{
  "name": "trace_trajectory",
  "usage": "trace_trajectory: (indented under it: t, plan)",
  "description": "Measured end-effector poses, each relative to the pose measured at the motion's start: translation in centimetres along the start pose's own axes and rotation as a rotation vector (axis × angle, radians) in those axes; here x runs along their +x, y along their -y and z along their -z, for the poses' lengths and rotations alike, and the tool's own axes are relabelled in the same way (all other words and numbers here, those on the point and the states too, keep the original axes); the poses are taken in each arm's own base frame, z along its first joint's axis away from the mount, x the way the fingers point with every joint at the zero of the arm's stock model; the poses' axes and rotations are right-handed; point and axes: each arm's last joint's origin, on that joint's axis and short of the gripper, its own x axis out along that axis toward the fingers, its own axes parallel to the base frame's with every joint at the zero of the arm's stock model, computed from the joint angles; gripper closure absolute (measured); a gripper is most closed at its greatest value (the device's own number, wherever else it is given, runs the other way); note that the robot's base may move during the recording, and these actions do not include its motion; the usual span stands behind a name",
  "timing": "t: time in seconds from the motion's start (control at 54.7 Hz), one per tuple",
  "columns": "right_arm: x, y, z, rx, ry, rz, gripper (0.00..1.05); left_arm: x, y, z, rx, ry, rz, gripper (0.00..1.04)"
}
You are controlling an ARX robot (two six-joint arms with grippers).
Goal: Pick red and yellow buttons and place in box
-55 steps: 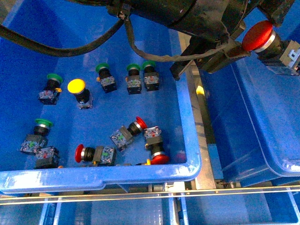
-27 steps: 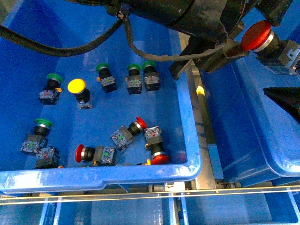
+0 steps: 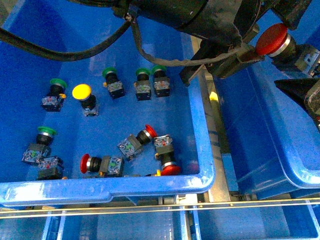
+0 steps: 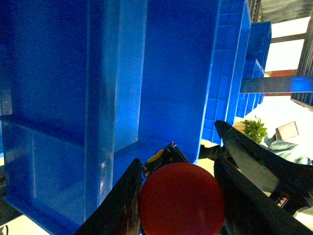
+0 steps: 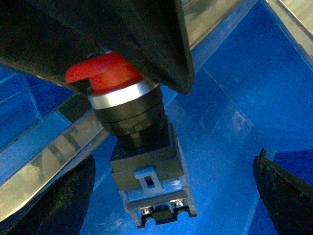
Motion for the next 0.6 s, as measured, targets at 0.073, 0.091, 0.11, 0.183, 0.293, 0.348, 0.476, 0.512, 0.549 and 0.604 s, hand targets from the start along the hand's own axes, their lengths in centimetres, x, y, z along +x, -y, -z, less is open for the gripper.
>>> trace_trajectory:
  t: [0.073,0.091,0.11,0.183,0.293,0.348,0.476,0.512,0.549,0.604]
  plan:
    - [0.03,0.13,-0.1,0.0,0.001,0.0,0.13,0.02,-0.05,0.02,-0.001,-0.001,-0.002,0.69]
    - [0.03,0.15,-0.11,0.0,0.001,0.001,0.15,0.02,-0.06,0.02,-0.001,-0.001,-0.002,0.69]
    - [0.03,0.18,-0.1,0.0,0.0,0.0,0.19,0.03,-0.07,0.02,-0.001,-0.001,-0.003,0.69]
    - [0.01,0.29,0.02,0.001,-0.005,0.0,0.29,0.04,-0.08,0.02,-0.001,-0.002,-0.003,0.69]
    - [-0.02,0.36,0.21,0.002,-0.011,-0.008,0.45,0.05,-0.06,0.0,-0.001,-0.001,-0.002,0.69]
    - [-0.02,0.29,0.26,-0.004,-0.013,-0.018,0.55,0.07,0.02,-0.05,0.001,0.001,-0.001,0.69]
    - [-0.03,0.25,0.29,-0.014,-0.012,-0.026,0.72,0.09,0.23,-0.19,0.004,0.006,0.003,0.69]
    - [-0.03,0.24,0.28,-0.017,-0.012,-0.026,0.74,0.09,0.25,-0.2,0.004,0.006,0.003,0.69]
    - [-0.03,0.22,0.3,-0.018,-0.012,-0.028,0.74,0.11,0.23,-0.2,0.003,0.005,0.002,0.69]
    - [-0.04,0.18,0.34,-0.018,-0.013,-0.029,0.74,0.16,0.13,-0.17,0.002,0.003,-0.002,0.69]
